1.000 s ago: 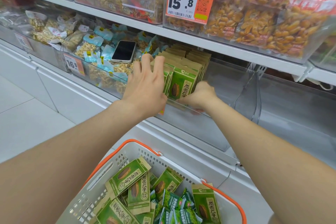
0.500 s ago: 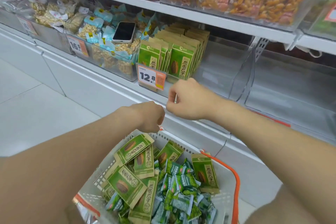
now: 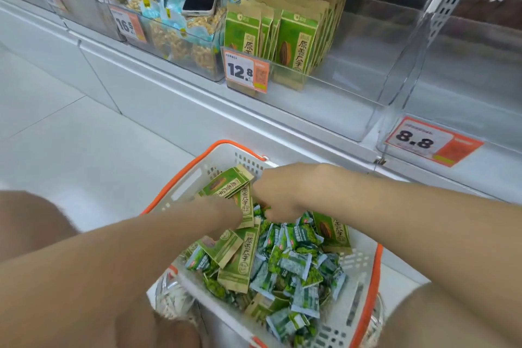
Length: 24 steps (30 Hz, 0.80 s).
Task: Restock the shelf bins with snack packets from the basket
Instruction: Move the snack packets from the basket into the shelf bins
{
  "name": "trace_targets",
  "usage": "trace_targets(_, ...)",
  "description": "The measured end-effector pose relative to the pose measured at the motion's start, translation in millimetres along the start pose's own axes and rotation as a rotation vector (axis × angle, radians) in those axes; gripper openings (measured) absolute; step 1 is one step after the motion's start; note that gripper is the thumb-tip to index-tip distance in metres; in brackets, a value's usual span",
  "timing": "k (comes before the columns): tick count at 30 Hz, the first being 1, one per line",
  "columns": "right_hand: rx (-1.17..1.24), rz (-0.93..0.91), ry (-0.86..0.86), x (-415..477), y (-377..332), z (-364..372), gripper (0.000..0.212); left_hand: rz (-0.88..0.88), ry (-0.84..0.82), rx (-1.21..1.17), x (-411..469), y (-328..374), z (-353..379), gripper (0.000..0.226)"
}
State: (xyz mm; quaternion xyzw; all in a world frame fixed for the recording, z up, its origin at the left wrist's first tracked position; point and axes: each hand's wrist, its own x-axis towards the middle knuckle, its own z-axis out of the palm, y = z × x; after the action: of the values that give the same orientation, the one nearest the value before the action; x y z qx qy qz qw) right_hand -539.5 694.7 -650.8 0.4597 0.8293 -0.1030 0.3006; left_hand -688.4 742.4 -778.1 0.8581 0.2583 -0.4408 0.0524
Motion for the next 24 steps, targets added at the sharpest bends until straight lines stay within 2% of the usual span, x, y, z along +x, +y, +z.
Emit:
trace_targets(7, -0.006, 0.037, 0.036, 1, 3, -8, 0.018, 0.043, 0.115, 0.101, 3, 3, 7, 0.026)
trace_targets(10, 0.022, 0.052, 0.046, -3, 7, -15, 0.029, 0.067, 0.119, 0.022, -1, -2, -2, 0.021)
trace_targets(13, 0.056, 0.083, 0.089, -12, 13, -25, 0.035, 0.049, 0.222, -0.296, -14, -16, -22, 0.008)
trace_targets(18, 0.143, 0.182, 0.228, -33, 33, -46, 0.031, 0.045, 0.586, -0.657, -56, -36, -74, 0.022)
trace_targets(22, 0.248, 0.402, 0.529, -53, 56, -59, 0.027, -0.013, 0.821, -1.102, -91, -43, -103, 0.02)
trace_targets(24, 0.445, 0.474, 0.711, -62, 66, -68, 0.03, -0.014, 0.877, -1.389, -105, -43, -114, 0.019)
